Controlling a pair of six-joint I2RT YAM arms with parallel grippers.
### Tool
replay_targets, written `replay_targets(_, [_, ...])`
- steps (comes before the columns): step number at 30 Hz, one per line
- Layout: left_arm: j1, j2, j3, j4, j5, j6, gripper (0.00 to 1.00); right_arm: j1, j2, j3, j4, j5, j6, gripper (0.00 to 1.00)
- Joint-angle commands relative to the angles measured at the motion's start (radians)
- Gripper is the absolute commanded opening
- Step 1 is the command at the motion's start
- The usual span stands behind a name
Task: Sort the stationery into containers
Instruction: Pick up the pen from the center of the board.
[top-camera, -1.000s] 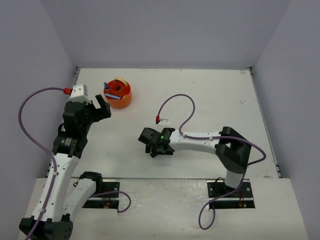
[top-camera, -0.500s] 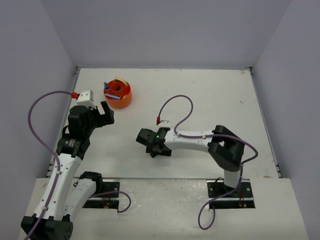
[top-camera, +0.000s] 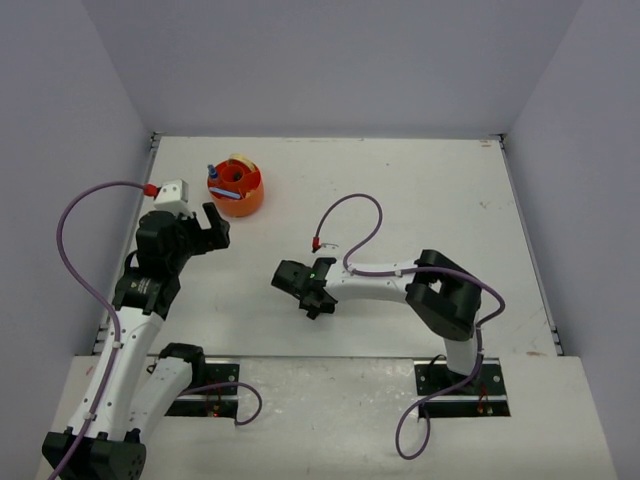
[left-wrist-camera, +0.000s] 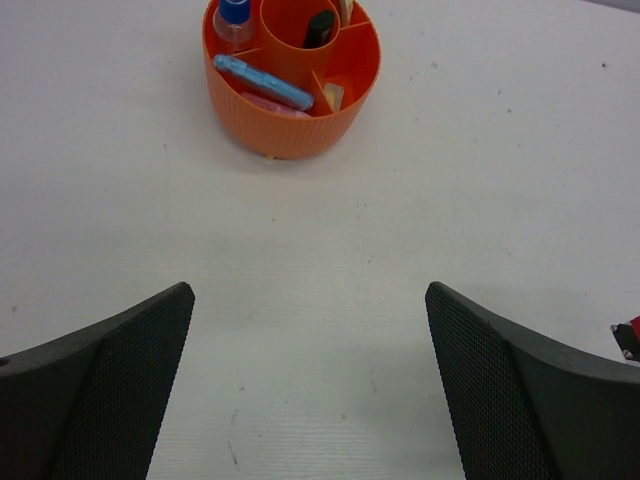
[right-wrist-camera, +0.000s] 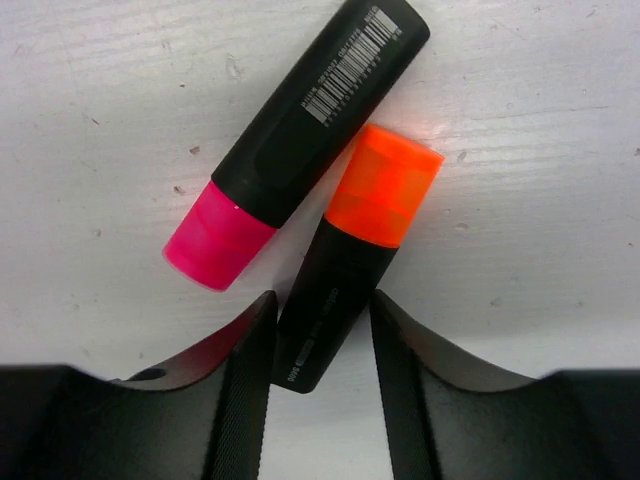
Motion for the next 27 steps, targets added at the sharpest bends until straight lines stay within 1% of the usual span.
replay_targets(1, [-0.003,0.001,0.002,0.031,0.077,0.012,1.00,-0.003,-0.051,-0.096,0.035,0.033,0.060,0.07])
replay_targets(2, [-0.003,0.009,0.004,0.032,0.110,0.001,1.00,-0.003,-0.077,-0.106,0.027,0.046,0.067,0.00])
replay_targets(4, [-0.003,0.023,0.007,0.043,0.201,-0.028,1.00,0.001,-0.121,-0.137,0.029,0.075,0.042,0.00])
replay_targets(5, [-0.004,0.033,0.007,0.058,0.277,-0.053,1.00,0.005,-0.141,-0.147,0.035,0.087,0.011,0.00])
replay_targets(7, [-0.003,0.048,-0.006,0.109,0.410,-0.110,1.00,0.011,-0.217,-0.189,0.089,0.117,-0.084,0.00])
replay_targets(9, [-0.004,0.064,-0.031,0.212,0.512,-0.192,1.00,0.017,-0.292,-0.231,0.134,0.168,-0.200,0.00])
replay_targets(12, [-0.014,0.116,-0.071,0.328,0.626,-0.275,1.00,0.018,-0.409,-0.287,0.262,0.155,-0.425,0.00])
replay_targets(13, [-0.018,0.128,-0.078,0.367,0.640,-0.299,1.00,0.017,-0.453,-0.314,0.337,0.127,-0.532,0.00])
replay_targets(14, [-0.025,0.143,-0.079,0.371,0.654,-0.302,1.00,0.018,-0.458,-0.329,0.373,0.124,-0.544,0.00])
replay_targets(16, [-0.057,0.183,-0.081,0.422,0.661,-0.342,1.00,0.018,-0.545,-0.375,0.487,0.069,-0.715,0.00])
replay_targets(19, [-0.111,0.195,-0.081,0.487,0.651,-0.383,1.00,0.018,-0.628,-0.410,0.589,-0.051,-0.921,0.00])
replay_targets(22, [-0.175,0.212,-0.073,0.555,0.654,-0.436,1.00,0.017,-0.693,-0.439,0.672,-0.120,-1.007,0.00])
replay_targets(23, [-0.208,0.228,-0.065,0.604,0.668,-0.457,0.99,0.017,-0.715,-0.444,0.696,-0.130,-1.036,0.00])
replay_targets(24, [-0.239,0.246,-0.059,0.618,0.682,-0.469,0.97,0.017,-0.726,-0.440,0.703,-0.132,-1.049,0.00])
replay_targets(25, [-0.244,0.248,-0.053,0.626,0.680,-0.476,0.96,0.016,-0.727,-0.432,0.706,-0.120,-1.059,0.00])
replay_targets(27, [-0.287,0.264,-0.038,0.626,0.653,-0.481,0.88,0.016,-0.731,-0.403,0.700,-0.090,-1.077,0.00])
